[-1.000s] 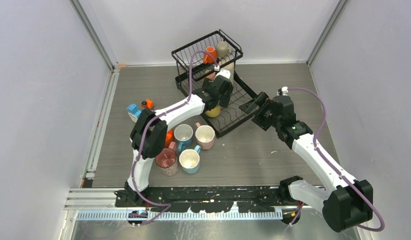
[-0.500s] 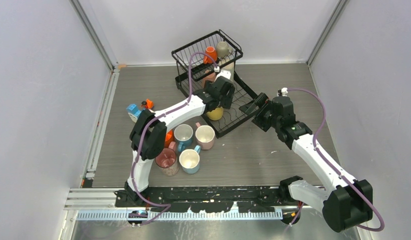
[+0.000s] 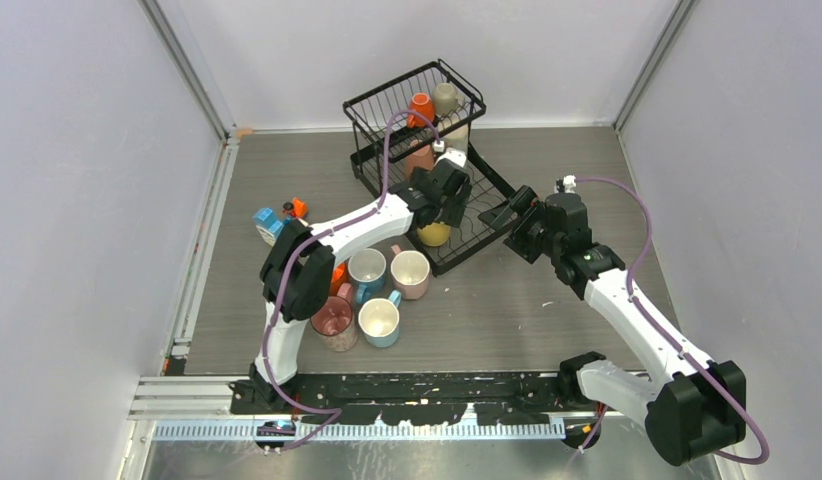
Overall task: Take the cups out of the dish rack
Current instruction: Unload the cup from the dish rack.
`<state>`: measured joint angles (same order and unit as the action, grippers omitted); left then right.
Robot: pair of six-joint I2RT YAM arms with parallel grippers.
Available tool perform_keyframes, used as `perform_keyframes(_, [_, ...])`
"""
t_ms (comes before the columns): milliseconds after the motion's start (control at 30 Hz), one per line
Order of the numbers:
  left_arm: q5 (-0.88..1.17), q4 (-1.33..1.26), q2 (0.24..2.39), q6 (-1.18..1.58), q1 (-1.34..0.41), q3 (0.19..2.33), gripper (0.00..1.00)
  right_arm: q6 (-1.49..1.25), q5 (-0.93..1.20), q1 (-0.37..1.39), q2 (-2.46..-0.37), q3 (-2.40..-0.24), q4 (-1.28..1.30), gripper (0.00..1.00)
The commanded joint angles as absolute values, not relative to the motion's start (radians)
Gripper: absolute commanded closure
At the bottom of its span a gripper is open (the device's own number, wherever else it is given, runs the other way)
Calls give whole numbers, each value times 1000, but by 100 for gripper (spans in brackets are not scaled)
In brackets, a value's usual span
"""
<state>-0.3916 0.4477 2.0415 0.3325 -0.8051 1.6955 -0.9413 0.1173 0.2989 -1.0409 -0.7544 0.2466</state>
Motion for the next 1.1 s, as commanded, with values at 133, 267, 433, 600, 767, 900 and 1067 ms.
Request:
perform_keyframes(133, [-347, 481, 1990, 192, -801, 1689, 13, -942, 113, 294, -1015, -762, 213, 0])
perform_keyframes(267, [-273, 495, 1995, 162, -784, 1697, 13, -942, 114, 295, -1014, -761, 218, 0])
perform_keyframes(433, [-227, 524, 2009, 146, -773, 1720, 14, -941, 113, 295, -1015, -760, 219, 0])
perform_keyframes(600, [-229, 557, 2023, 248, -773, 1740, 17, -941, 114, 294, -1023, -761, 215, 0])
perform_keyframes(767, [-239, 579, 2046, 386, -773, 1767, 24, -941, 114, 294, -1024, -757, 215, 0])
perform_keyframes(900, [-241, 590, 2067, 455, -773, 1803, 27, -941, 111, 294, -1015, -751, 216, 0])
perform_keyframes(1067, [-247, 628, 2112, 462, -776, 1873, 26, -939, 110, 294, -1010, -749, 220, 0])
